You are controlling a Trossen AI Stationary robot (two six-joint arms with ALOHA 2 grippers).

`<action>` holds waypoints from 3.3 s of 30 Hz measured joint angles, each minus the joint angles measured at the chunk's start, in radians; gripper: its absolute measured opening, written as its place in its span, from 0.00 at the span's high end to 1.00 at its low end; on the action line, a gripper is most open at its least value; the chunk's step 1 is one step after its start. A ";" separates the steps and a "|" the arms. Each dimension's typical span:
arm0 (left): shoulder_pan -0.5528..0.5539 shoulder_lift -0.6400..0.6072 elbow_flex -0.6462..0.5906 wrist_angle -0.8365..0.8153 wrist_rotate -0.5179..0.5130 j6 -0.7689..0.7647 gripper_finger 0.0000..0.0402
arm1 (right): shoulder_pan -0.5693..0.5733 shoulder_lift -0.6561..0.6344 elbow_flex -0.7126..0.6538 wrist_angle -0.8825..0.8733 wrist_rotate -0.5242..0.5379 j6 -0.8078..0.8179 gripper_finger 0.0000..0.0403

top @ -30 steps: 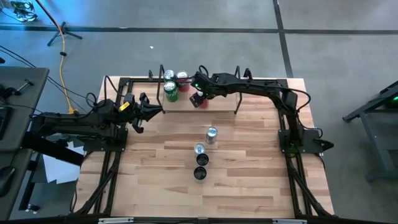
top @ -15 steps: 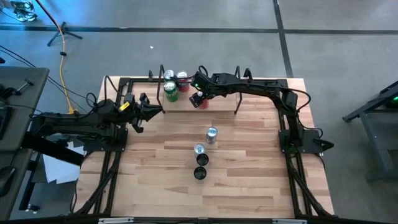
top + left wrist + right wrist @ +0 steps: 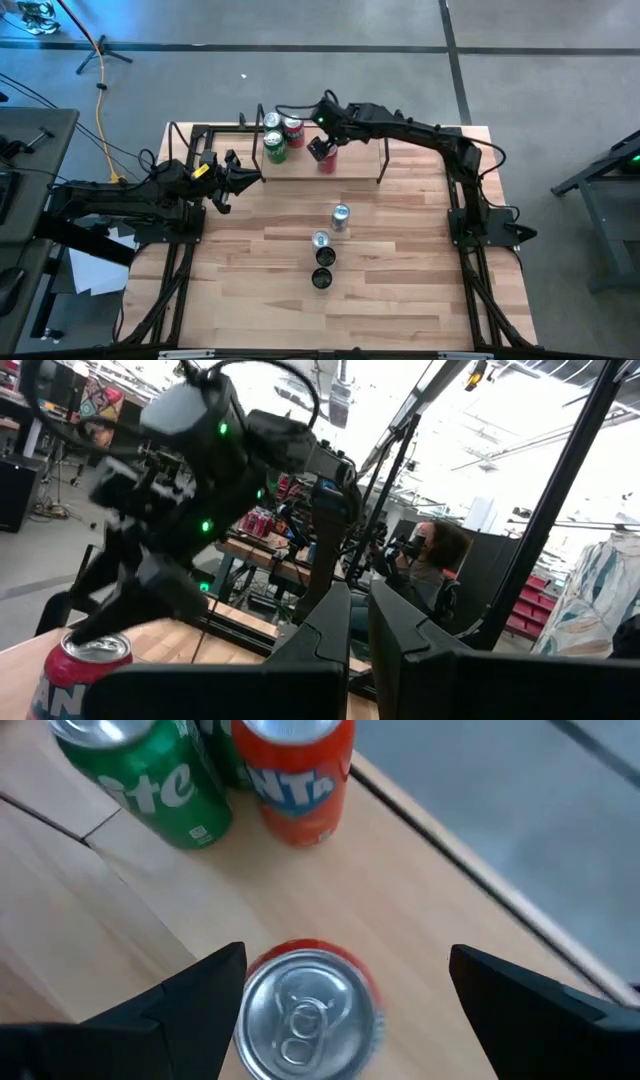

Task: Place canned beverage on shelf
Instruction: Put the red soda can on the shelf aligned with the red soda can

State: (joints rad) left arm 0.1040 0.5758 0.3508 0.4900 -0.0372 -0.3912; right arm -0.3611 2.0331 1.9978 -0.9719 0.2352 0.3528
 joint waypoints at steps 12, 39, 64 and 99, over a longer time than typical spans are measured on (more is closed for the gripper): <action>0.000 0.000 0.000 -0.002 0.000 0.008 1.00 | 0.022 -0.076 0.043 -0.190 0.006 -0.152 0.17; 0.000 0.000 0.000 0.001 -0.053 0.004 1.00 | 0.252 -0.186 -0.404 0.235 0.460 0.634 0.17; 0.000 0.000 0.000 -0.024 -0.041 -0.052 1.00 | 0.253 0.005 -0.309 0.272 0.566 0.695 0.17; 0.000 0.000 0.000 -0.026 -0.041 -0.051 1.00 | 0.195 0.023 -0.310 0.312 0.437 0.257 0.62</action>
State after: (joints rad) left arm 0.1040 0.5758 0.3508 0.4642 -0.0780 -0.4427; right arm -0.1659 2.0556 1.6875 -0.6596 0.6718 0.6100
